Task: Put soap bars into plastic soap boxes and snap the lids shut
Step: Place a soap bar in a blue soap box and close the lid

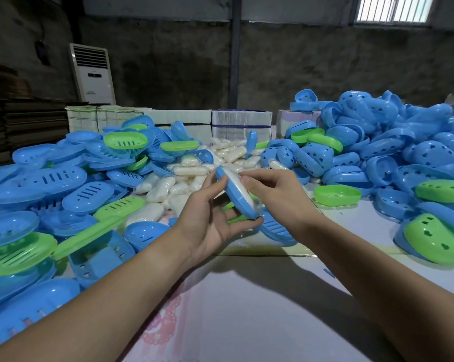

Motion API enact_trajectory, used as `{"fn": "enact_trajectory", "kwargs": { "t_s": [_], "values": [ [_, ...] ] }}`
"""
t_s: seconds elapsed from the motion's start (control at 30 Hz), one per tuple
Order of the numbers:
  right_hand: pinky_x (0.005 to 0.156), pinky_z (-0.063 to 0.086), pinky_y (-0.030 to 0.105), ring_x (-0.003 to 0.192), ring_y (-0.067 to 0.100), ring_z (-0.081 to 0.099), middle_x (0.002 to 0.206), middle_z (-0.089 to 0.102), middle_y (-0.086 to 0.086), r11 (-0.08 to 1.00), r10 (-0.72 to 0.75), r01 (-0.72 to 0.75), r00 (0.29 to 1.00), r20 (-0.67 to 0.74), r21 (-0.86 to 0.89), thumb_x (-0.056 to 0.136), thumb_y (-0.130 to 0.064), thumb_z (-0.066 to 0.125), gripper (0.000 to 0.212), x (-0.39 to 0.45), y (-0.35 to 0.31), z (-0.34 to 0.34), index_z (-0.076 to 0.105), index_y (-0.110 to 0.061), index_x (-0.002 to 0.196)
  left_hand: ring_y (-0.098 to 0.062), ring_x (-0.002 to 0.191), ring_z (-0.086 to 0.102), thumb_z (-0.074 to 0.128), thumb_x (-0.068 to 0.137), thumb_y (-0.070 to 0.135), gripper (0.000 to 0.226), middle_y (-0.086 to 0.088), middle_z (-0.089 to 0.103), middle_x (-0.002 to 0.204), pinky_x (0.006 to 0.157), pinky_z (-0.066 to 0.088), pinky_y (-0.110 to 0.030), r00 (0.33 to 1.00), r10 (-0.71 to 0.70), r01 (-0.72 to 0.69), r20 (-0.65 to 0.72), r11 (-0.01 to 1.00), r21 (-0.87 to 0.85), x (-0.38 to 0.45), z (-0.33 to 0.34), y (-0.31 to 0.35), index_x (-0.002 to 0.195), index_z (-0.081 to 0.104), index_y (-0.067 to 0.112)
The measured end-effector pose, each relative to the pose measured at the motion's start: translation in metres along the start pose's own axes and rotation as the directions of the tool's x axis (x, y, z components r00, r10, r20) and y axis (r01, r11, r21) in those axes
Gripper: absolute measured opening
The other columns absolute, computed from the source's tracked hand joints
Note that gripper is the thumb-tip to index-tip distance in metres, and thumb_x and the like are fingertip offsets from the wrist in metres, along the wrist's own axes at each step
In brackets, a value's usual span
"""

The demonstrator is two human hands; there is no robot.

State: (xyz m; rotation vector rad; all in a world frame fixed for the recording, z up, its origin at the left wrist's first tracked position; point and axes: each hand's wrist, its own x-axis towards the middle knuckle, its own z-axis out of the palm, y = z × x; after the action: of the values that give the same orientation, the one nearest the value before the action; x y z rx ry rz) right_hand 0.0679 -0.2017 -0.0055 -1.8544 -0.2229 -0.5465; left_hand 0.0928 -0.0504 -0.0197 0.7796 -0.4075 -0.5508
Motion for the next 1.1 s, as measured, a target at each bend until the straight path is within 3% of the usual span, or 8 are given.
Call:
{"fn": "enact_trajectory", "kwargs": {
  "t_s": [0.13,0.27,0.33,0.47,0.6,0.8,0.9,1.1],
  "values": [
    [0.071,0.048,0.009,0.087,-0.002,0.068,0.095,0.076,-0.005,0.998,0.008,-0.007,1.000,-0.007,0.068,0.095,-0.015,0.065,0.016,0.005,0.002,-0.008,0.075,-0.013,0.107,-0.048,0.107,0.069,0.066,0.082,0.028,0.068,-0.024,0.066,0.130,0.072,0.062,-0.056,0.997,-0.050,0.047,-0.050,0.997,-0.061,-0.002,0.004,0.002,0.146,0.050,0.010],
    [0.088,0.048,0.026,0.099,0.013,0.066,0.103,0.072,-0.005,0.960,0.053,-0.110,0.975,-0.216,-0.258,0.092,-0.020,0.066,0.021,0.028,0.030,-0.035,0.072,-0.020,0.112,-0.052,0.108,0.068,0.060,0.097,0.031,0.040,-0.027,0.065,0.132,0.067,0.062,-0.052,0.991,-0.091,0.074,-0.098,0.983,-0.169,-0.003,0.005,0.005,0.132,0.060,0.011],
    [0.091,0.045,0.031,0.109,0.020,0.062,0.113,0.068,-0.003,0.862,0.086,-0.214,0.955,-0.283,-0.460,0.090,-0.022,0.064,0.033,0.048,0.047,-0.054,0.067,-0.021,0.123,-0.049,0.103,0.071,0.064,0.094,0.033,0.034,-0.024,0.067,0.130,0.063,0.062,-0.047,0.990,-0.100,0.078,-0.098,0.976,-0.204,-0.003,0.006,0.007,0.119,0.064,0.010],
    [0.105,0.040,0.045,0.130,0.035,0.042,0.142,0.047,0.012,0.552,0.177,-0.343,0.939,-0.295,-0.760,0.089,-0.021,0.058,0.054,0.089,0.074,-0.090,0.047,-0.023,0.142,-0.039,0.080,0.074,0.072,0.073,0.037,0.061,-0.019,0.069,0.108,0.055,0.057,-0.037,0.995,-0.084,0.068,-0.061,0.973,-0.222,-0.004,0.009,0.010,0.127,0.063,0.012],
    [0.099,0.040,0.052,0.136,0.041,0.026,0.156,0.019,0.010,0.392,0.192,-0.450,0.893,-0.407,-0.802,0.092,-0.021,0.057,0.065,0.110,0.089,-0.114,0.029,-0.030,0.150,-0.040,0.079,0.074,0.072,0.071,0.037,0.056,-0.020,0.073,0.097,0.056,0.057,-0.037,0.997,-0.061,0.052,-0.035,0.975,-0.215,-0.001,0.009,0.011,0.119,0.066,0.008],
    [0.077,0.040,0.043,0.111,0.042,0.050,0.134,0.037,0.015,0.345,0.090,-0.474,0.876,-0.474,-0.810,0.093,-0.017,0.055,0.046,0.121,0.106,-0.124,0.045,-0.027,0.137,-0.040,0.087,0.074,0.070,0.071,0.036,0.054,-0.020,0.074,0.103,0.065,0.060,-0.043,0.995,-0.099,0.095,-0.019,0.982,-0.165,0.003,0.006,0.008,0.117,0.065,0.009],
    [0.080,0.044,0.043,0.111,0.039,0.053,0.127,0.049,0.014,0.346,0.053,-0.404,0.909,-0.413,-0.847,0.092,-0.013,0.054,0.047,0.120,0.112,-0.115,0.047,-0.026,0.137,-0.041,0.090,0.073,0.069,0.071,0.034,0.050,-0.020,0.072,0.104,0.062,0.060,-0.043,0.994,-0.105,0.097,-0.044,0.985,-0.145,0.003,0.007,0.006,0.113,0.065,0.006],
    [0.077,0.039,0.036,0.105,0.036,0.057,0.117,0.059,0.013,0.590,0.028,-0.409,0.872,-0.489,-0.696,0.085,-0.005,0.052,0.047,0.114,0.095,-0.102,0.054,-0.025,0.127,-0.047,0.093,0.073,0.070,0.071,0.029,0.038,-0.024,0.071,0.110,0.061,0.062,-0.048,0.995,-0.086,0.078,-0.041,0.982,-0.172,0.001,0.009,0.009,0.103,0.067,0.009]
  ]
}}
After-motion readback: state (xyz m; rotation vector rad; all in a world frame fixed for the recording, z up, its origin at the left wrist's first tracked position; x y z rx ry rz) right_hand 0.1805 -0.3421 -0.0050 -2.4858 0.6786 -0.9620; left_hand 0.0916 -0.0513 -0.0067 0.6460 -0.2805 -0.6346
